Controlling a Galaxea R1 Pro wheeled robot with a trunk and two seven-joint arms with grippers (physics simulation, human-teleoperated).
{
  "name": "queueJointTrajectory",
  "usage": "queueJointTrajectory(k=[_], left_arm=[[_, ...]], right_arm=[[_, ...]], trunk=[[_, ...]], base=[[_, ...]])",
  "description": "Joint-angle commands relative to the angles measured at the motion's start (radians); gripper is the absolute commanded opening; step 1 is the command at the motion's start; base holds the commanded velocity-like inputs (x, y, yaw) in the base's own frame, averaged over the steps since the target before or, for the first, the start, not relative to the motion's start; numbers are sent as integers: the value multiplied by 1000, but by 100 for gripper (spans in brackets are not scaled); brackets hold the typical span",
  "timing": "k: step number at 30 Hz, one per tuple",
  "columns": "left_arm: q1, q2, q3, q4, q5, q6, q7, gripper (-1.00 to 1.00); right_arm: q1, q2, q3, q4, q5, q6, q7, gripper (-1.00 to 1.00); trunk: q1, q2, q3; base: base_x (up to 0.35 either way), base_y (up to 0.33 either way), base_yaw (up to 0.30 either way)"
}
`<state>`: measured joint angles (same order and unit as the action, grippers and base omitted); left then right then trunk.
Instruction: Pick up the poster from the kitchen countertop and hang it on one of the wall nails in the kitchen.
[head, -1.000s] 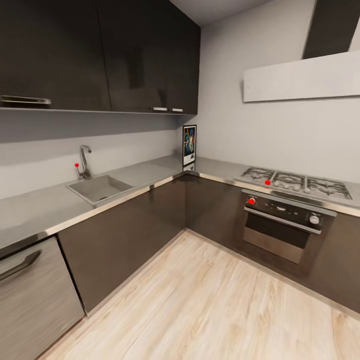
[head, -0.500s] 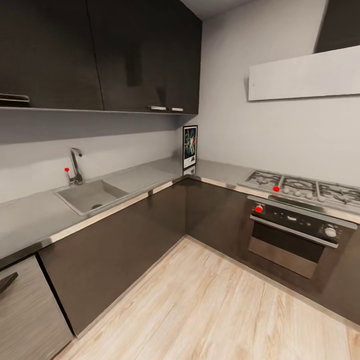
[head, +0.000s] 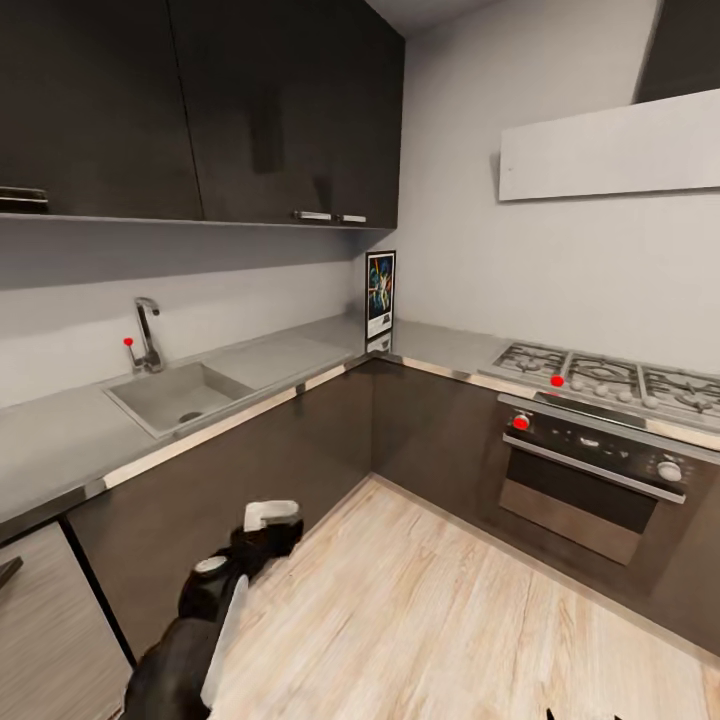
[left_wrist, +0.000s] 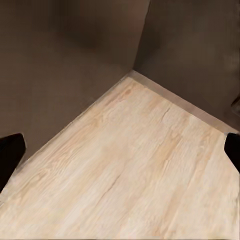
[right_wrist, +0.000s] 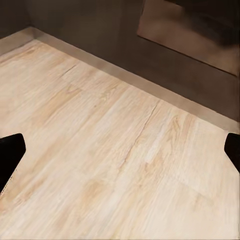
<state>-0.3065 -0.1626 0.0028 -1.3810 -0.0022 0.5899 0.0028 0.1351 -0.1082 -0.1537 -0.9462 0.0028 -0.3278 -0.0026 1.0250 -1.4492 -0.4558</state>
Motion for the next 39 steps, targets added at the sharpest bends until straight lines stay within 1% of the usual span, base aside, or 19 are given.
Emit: queueJointTrajectory(k=[1, 2, 3, 4, 5, 6, 7, 8, 12, 15, 21, 26, 27, 33, 36, 39], left_arm=[[-84, -9, 0, 19, -2, 24, 1, 100], [-136, -12, 0, 51, -1, 38, 1, 100], [-217, -12, 0, 103, -1, 58, 2, 100], [-256, -12, 0, 132, -1, 65, 2, 100], [-329, -12, 0, 192, 1, 74, 3, 100], [-362, -12, 0, 219, 2, 77, 3, 100], [-415, -12, 1, 262, 3, 78, 3, 100], [-450, -12, 0, 288, 4, 68, 3, 100], [-503, -12, -1, 325, 5, 20, 3, 100], [-509, -12, -1, 328, 5, 14, 3, 100], [-511, -12, -1, 326, 5, 12, 3, 100], [-511, -12, -1, 300, 5, 13, 3, 100], [-511, -12, -1, 293, 5, 13, 3, 100], [-511, -12, 0, 292, 5, 13, 3, 100], [-511, -12, 0, 292, 5, 13, 3, 100], [-511, -12, 0, 288, 4, 13, 3, 100]], right_arm=[[6, 0, 0, -9, 0, -7, -1, 100], [10, 1, -1, -14, -1, -15, -1, 100], [16, 1, -1, -20, -2, -26, -2, 100], [18, 2, -1, -23, -3, -31, -2, 100], [21, 2, -1, -26, -3, -37, -3, 100], [22, 2, -1, -27, -3, -39, -3, 100], [23, 2, -1, -28, -4, -42, -4, 100], [24, 3, -1, -29, -4, -44, -4, 100], [26, 5, 0, -29, -3, -48, -5, 100], [26, 5, 0, -29, -2, -49, -6, 100], [26, 5, 0, -26, 0, -48, -8, 100], [26, 5, 0, -24, 0, -48, -8, 100], [26, 5, 0, -11, 0, -48, -7, 100], [26, 5, 0, -8, 0, -48, -7, 100], [26, 5, 0, -8, 0, -48, -7, 100], [26, 5, 0, -9, -1, -48, -7, 100]], trunk=[[0, -1, -1], [0, -1, -1], [0, -1, -1], [0, -1, -1], [0, -1, -1], [0, -1, -1], [0, -1, -1], [0, -1, -1], [0, -1, -1], [0, -1, -1], [0, -1, -1], [0, -1, -1], [0, -1, -1], [0, -1, 1], [0, -1, 1], [0, -1, 2]], base=[[0, 0, 0], [0, 0, 0], [0, 0, 0], [0, 0, 0], [0, 0, 0], [0, 0, 0], [0, 0, 0], [0, 0, 0], [4, 0, 0], [148, 0, 0], [308, 0, 0], [333, 0, 0], [336, 0, -151], [325, 0, -223], [140, 0, -220], [158, 0, -42]])
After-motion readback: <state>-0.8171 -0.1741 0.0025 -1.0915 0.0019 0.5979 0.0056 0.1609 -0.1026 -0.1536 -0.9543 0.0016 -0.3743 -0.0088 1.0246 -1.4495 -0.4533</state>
